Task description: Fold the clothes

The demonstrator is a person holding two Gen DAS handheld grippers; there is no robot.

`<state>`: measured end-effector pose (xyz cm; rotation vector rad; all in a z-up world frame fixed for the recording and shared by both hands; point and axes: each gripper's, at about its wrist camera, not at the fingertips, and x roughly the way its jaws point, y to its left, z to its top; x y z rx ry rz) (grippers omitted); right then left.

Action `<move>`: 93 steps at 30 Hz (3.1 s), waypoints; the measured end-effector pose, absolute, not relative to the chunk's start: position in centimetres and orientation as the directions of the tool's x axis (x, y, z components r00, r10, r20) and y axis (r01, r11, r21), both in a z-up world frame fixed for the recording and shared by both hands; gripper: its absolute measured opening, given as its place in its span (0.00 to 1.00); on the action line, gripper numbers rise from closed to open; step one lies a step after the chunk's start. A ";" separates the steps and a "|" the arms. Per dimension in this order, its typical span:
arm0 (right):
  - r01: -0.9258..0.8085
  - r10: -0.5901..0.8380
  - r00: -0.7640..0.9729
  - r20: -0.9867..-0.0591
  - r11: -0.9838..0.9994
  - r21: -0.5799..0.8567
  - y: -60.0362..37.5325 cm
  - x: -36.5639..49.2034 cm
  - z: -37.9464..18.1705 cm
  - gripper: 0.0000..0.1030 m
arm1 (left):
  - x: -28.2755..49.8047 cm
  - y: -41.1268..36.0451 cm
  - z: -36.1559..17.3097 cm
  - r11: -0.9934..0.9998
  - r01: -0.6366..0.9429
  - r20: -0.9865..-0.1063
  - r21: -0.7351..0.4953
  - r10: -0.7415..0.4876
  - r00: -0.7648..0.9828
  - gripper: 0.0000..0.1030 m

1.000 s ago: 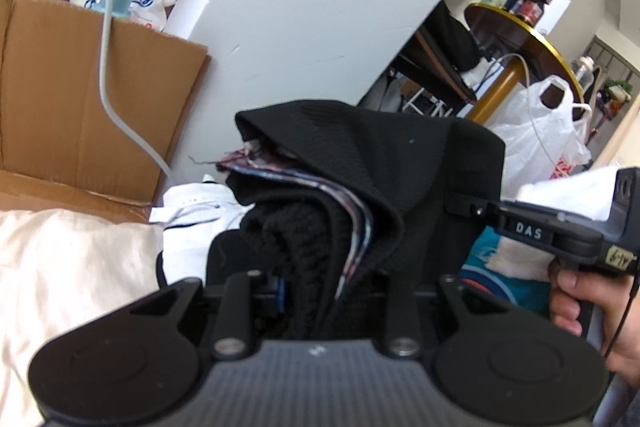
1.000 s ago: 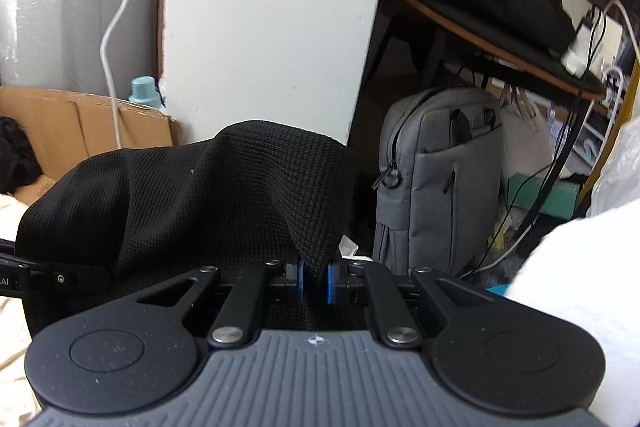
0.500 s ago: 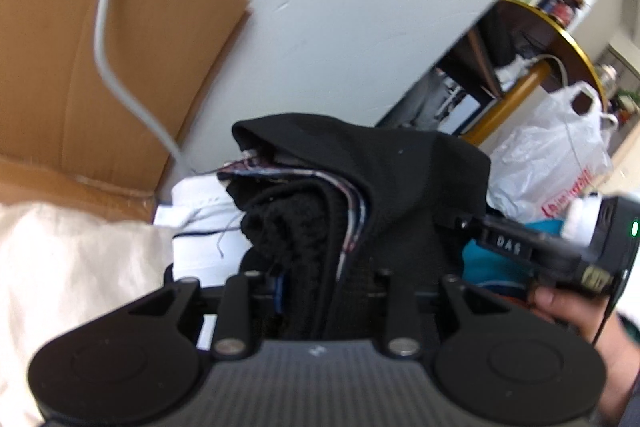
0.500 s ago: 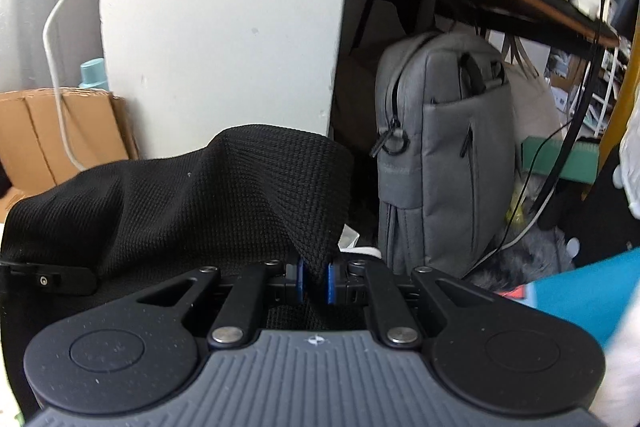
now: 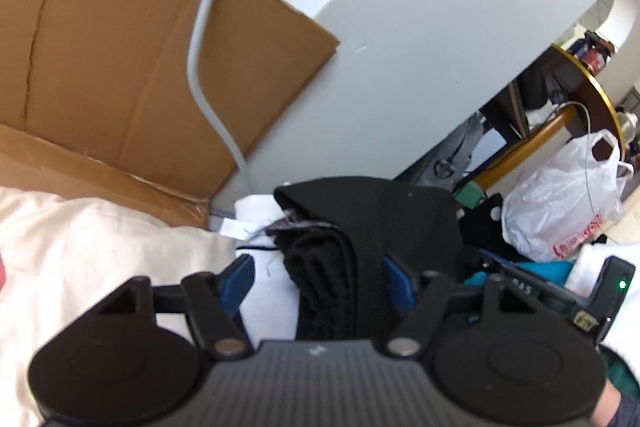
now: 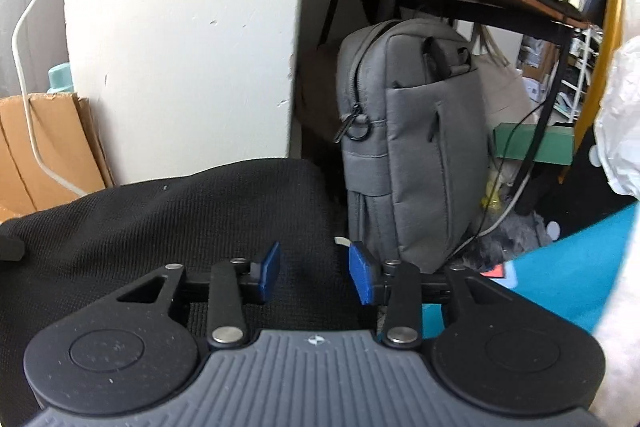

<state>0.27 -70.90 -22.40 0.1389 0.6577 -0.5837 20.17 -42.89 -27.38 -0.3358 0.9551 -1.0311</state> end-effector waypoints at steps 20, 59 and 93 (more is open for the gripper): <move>0.514 -0.402 0.602 -0.690 0.856 -0.051 -69.7 1.1 -25.3 0.42 | 22.4 -44.1 -30.3 0.554 0.515 -0.567 -0.654 -0.810 0.152 0.50; 0.385 -0.225 0.661 -0.716 0.921 0.066 -62.3 -8.5 -24.3 0.45 | 19.6 -42.8 -25.6 0.481 0.755 -0.607 -0.445 -0.782 0.141 0.21; 0.507 -0.114 0.576 -0.809 0.827 0.244 -60.0 -19.6 -24.9 0.45 | 6.7 -39.8 -31.4 0.276 0.866 -0.734 -0.417 -0.664 -0.142 0.49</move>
